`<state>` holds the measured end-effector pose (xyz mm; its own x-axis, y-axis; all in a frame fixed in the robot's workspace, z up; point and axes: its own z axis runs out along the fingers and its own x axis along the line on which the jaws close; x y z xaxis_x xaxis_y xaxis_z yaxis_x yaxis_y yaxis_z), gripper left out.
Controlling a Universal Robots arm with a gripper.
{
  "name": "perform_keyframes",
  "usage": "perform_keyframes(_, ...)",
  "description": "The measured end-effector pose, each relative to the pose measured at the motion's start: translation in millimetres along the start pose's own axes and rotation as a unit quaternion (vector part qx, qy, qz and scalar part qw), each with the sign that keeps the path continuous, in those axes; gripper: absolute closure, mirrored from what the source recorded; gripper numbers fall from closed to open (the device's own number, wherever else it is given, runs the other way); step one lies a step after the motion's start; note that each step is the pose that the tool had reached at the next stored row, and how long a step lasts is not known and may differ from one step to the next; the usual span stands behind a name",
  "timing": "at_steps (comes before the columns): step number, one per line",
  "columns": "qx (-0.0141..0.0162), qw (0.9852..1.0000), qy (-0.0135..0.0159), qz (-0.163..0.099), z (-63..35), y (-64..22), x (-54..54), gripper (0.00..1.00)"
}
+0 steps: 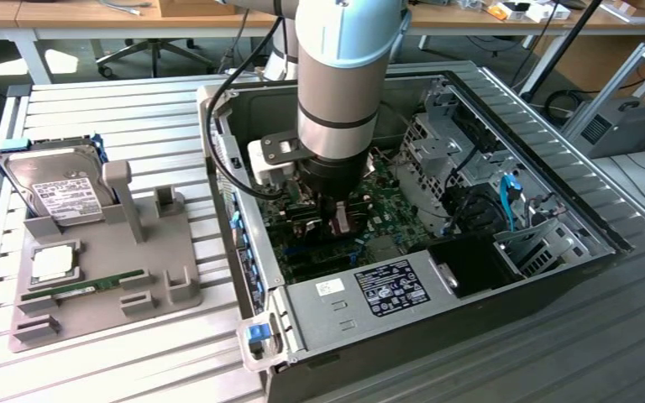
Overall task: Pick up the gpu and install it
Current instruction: 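Insert the gpu into the slot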
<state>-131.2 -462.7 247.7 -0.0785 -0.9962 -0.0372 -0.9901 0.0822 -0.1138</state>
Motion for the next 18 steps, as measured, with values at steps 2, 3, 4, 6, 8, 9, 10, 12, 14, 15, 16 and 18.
perform_keyframes(2, 0.0001, 1.0000, -0.0001, 0.000, 0.1, 0.1, 0.0, 0.73)
perform_keyframes(3, 0.0002, 1.0000, -0.0002, 0.000, 0.2, 0.5, 0.0, 0.73)
perform_keyframes(4, 0.0001, 1.0000, -0.0001, 0.000, 0.2, 1.4, 0.1, 0.73)
perform_keyframes(6, 0.0000, 1.0000, -0.0001, 0.000, 0.0, 2.2, 0.2, 0.73)
perform_keyframes(8, 0.0003, 1.0000, -0.0003, 0.000, 0.1, 3.0, 0.2, 0.73)
perform_keyframes(9, 0.0002, 1.0000, -0.0003, 0.000, 0.1, 3.1, 0.2, 0.73)
perform_keyframes(10, 0.0001, 1.0000, -0.0002, 0.000, 0.0, 3.2, 0.2, 0.73)
perform_keyframes(12, 0.0000, 1.0000, -0.0001, 0.000, -0.1, 3.4, 0.3, 0.73)
perform_keyframes(14, 0.0001, 1.0000, -0.0001, 0.000, -0.1, 3.4, 0.2, 0.73)
perform_keyframes(15, 0.0001, 1.0000, -0.0001, 0.000, -0.1, 3.4, 0.3, 0.73)
perform_keyframes(16, 0.0001, 1.0000, -0.0001, 0.000, -0.1, 3.4, 0.3, 0.73)
perform_keyframes(18, 0.0001, 1.0000, -0.0001, 0.000, -0.1, 3.4, 0.3, 0.73)
